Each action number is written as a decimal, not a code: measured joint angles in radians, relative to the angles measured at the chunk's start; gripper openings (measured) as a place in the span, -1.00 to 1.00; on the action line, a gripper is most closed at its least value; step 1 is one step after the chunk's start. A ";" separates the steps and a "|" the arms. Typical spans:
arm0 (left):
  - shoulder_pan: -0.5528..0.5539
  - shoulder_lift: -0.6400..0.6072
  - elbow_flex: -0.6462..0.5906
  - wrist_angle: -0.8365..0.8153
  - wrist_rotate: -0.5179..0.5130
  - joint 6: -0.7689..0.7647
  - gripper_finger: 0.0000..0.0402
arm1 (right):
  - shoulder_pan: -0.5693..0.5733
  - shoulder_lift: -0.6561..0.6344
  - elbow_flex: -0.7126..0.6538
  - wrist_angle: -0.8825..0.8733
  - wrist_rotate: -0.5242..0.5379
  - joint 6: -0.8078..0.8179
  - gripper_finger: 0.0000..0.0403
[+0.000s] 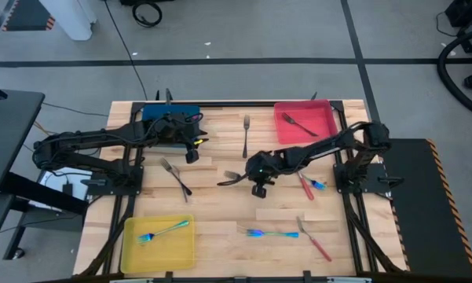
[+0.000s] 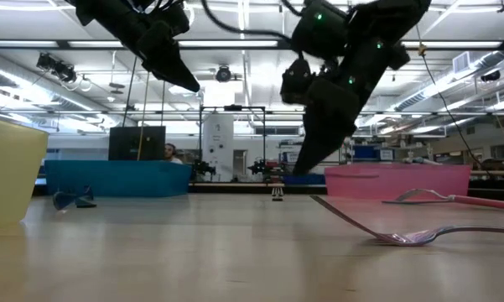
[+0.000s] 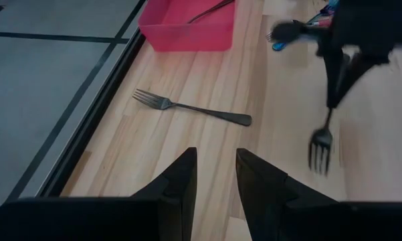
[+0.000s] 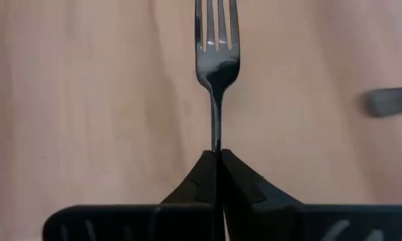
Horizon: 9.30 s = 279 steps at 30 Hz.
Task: Sort silverware by color (type)
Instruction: Put the black fork into the red bin, then put the blue fork into the yellow bin, then put the black fork into the red bin
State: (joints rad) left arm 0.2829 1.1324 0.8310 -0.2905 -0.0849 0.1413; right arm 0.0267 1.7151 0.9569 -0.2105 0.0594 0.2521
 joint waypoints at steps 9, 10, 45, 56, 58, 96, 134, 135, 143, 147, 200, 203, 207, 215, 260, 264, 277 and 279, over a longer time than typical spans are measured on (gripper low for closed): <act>0.000 0.000 0.000 -0.049 0.000 0.000 -0.48 | -0.096 -0.223 0.003 -0.201 0.157 -0.098 -0.95; 0.000 0.000 0.000 -0.050 0.000 0.000 -0.48 | -0.113 -0.251 0.003 -0.224 0.170 -0.108 -0.95; 0.000 0.000 0.000 -0.050 0.000 0.002 -0.48 | -0.845 -0.303 -0.027 -0.546 0.120 -0.421 -0.94; 0.000 0.000 0.000 -0.051 0.000 0.002 -0.48 | -0.862 -0.202 -0.027 -0.529 0.162 -0.432 -0.79; 0.000 0.000 0.000 -0.052 0.000 0.002 -0.48 | -0.857 -0.195 -0.027 -0.526 0.180 -0.432 -0.73; -0.234 -0.001 -0.035 -0.575 -0.054 -1.021 -0.48 | -0.755 -0.413 -0.027 -0.486 0.182 -0.298 -0.57; -0.282 0.212 -0.158 -0.447 0.027 -1.270 -0.48 | -0.661 -0.413 -0.027 -0.488 0.174 -0.295 -0.57; -0.282 0.223 -0.158 -0.450 0.027 -1.270 -0.48 | -0.661 -0.413 -0.027 -0.490 0.174 -0.296 -0.57; -0.280 0.298 -0.158 -0.414 0.027 -1.255 -0.48 | -0.661 -0.413 -0.027 -0.500 0.167 -0.295 -0.57; -0.280 0.331 -0.154 -0.398 0.025 -1.247 -0.48 | -0.661 -0.413 -0.027 -0.500 0.154 -0.295 -0.57; -0.476 -0.212 -0.157 -0.447 0.326 -0.839 -1.00 | -0.661 -0.413 -0.027 -0.463 0.153 -0.254 -0.57; -0.555 -0.239 -0.157 -0.410 0.326 -0.838 -1.00 | -0.661 -0.413 -0.027 -0.456 0.153 -0.231 -0.57; -0.665 -0.243 -0.156 -0.349 0.325 -0.894 -1.00 | -0.661 -0.413 -0.027 -0.456 0.153 -0.210 -0.57; -0.873 -0.178 -0.156 -0.362 0.264 -1.015 -1.00 | -0.661 -0.413 -0.027 -0.457 0.153 -0.199 -0.57; -0.642 0.096 -0.155 -0.351 0.236 -0.825 -0.60 | -0.661 -0.413 -0.028 -0.446 0.143 -0.178 -0.57; -0.557 0.054 -0.155 -0.346 0.286 -0.803 -0.60 | -0.661 -0.413 -0.028 -0.434 0.103 -0.145 -0.57; -0.490 0.036 -0.113 -0.327 0.335 -0.671 -0.60 | -0.661 -0.413 -0.028 -0.406 0.101 -0.176 -0.57; -0.469 0.036 -0.091 -0.333 0.264 -0.625 -0.60 | -0.661 -0.413 -0.028 -0.404 0.101 -0.176 -0.57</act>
State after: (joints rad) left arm -0.1856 1.1687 0.7404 -0.6237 0.1794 -0.4839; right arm -0.6342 1.3022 0.9291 -0.6144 0.1608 0.0761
